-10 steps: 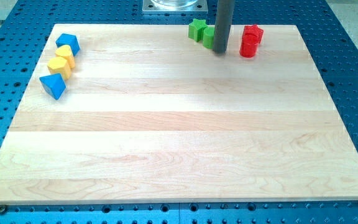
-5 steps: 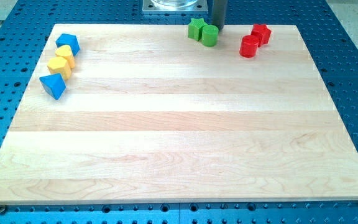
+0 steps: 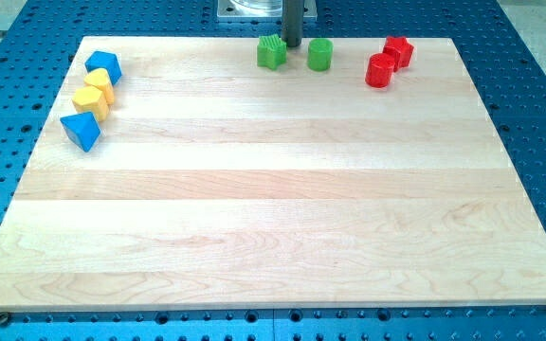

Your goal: Move the green circle parallel to the cube

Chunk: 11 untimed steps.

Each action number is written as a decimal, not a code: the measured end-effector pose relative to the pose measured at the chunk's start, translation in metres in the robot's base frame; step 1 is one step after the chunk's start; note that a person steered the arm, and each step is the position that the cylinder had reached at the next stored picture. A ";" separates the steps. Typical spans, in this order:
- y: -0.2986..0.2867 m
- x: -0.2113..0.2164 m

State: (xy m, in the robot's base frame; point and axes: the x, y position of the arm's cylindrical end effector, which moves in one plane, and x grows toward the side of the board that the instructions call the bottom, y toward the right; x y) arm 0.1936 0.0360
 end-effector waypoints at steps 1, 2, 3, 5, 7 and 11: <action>0.000 0.000; 0.006 0.002; 0.006 0.002; 0.021 0.003; -0.029 0.028; -0.254 0.040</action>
